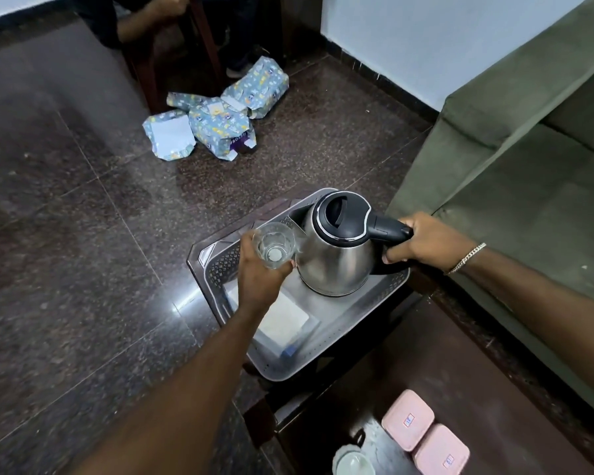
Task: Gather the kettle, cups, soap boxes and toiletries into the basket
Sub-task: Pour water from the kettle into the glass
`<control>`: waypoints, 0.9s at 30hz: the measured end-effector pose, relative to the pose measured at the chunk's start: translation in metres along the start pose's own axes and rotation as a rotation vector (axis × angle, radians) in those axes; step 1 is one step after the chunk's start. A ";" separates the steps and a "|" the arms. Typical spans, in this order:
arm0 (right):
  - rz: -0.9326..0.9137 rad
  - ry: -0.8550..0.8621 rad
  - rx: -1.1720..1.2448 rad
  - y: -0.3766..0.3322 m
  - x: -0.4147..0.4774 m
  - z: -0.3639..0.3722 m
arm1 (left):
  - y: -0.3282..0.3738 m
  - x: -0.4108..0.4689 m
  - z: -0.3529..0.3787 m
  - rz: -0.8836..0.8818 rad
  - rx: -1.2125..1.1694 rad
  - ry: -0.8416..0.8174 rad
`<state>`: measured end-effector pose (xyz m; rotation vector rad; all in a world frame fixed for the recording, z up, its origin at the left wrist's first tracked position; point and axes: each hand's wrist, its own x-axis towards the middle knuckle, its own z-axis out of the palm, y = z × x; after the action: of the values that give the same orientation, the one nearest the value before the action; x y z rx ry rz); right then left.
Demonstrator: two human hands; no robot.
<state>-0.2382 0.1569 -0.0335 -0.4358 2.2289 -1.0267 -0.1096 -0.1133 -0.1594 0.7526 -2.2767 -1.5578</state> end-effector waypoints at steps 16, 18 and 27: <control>-0.134 0.246 0.050 -0.050 -0.075 -0.044 | 0.065 -0.062 -0.067 0.177 0.050 -0.020; -0.156 0.241 0.022 -0.055 -0.095 -0.064 | 0.073 -0.076 -0.066 0.192 0.054 -0.064; -0.058 0.221 -0.299 -0.024 -0.237 -0.138 | 0.097 -0.207 0.012 0.159 0.022 -0.323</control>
<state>-0.1546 0.3438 0.1501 -0.5402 2.5962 -0.8032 0.0303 0.0396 -0.0623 0.3313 -2.5085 -1.6818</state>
